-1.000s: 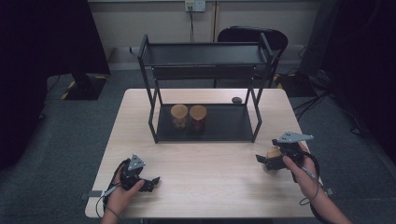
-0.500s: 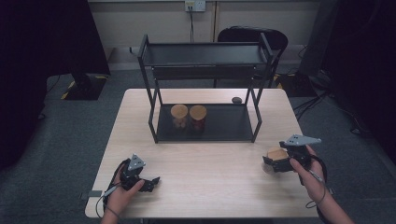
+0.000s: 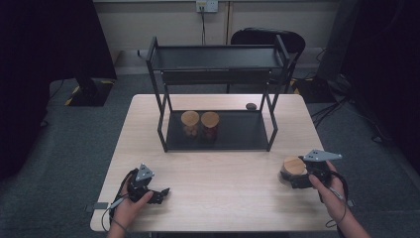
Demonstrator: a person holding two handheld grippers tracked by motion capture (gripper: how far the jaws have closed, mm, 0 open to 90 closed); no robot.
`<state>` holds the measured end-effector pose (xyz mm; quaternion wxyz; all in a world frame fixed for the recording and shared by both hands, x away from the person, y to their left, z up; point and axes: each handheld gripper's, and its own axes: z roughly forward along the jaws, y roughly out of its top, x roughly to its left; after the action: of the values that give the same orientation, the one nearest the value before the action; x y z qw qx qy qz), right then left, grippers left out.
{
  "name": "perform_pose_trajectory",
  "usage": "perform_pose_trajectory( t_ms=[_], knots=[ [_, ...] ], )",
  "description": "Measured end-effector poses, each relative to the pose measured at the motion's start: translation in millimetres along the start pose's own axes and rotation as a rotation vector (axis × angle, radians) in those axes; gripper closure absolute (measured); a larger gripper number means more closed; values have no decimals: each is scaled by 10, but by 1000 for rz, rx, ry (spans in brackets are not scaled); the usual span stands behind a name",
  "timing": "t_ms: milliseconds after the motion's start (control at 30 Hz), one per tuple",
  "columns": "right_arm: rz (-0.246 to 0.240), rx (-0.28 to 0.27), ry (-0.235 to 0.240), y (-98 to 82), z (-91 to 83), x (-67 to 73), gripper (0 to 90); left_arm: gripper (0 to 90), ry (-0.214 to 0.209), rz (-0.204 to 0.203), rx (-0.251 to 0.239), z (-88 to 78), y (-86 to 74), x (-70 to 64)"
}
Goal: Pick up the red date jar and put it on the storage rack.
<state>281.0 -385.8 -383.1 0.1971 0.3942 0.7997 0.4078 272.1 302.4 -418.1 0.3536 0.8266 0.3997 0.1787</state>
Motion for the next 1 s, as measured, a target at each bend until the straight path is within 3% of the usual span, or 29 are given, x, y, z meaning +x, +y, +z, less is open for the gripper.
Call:
perform_pose_trajectory(
  t_ms=[400,1000],
  knots=[
    [38,10,-5,-179,15,-20,29,4,0,0,0,0,0,0],
    [52,23,-15,-315,45,-26,29,4,0,0,0,0,0,-1]
  ],
)
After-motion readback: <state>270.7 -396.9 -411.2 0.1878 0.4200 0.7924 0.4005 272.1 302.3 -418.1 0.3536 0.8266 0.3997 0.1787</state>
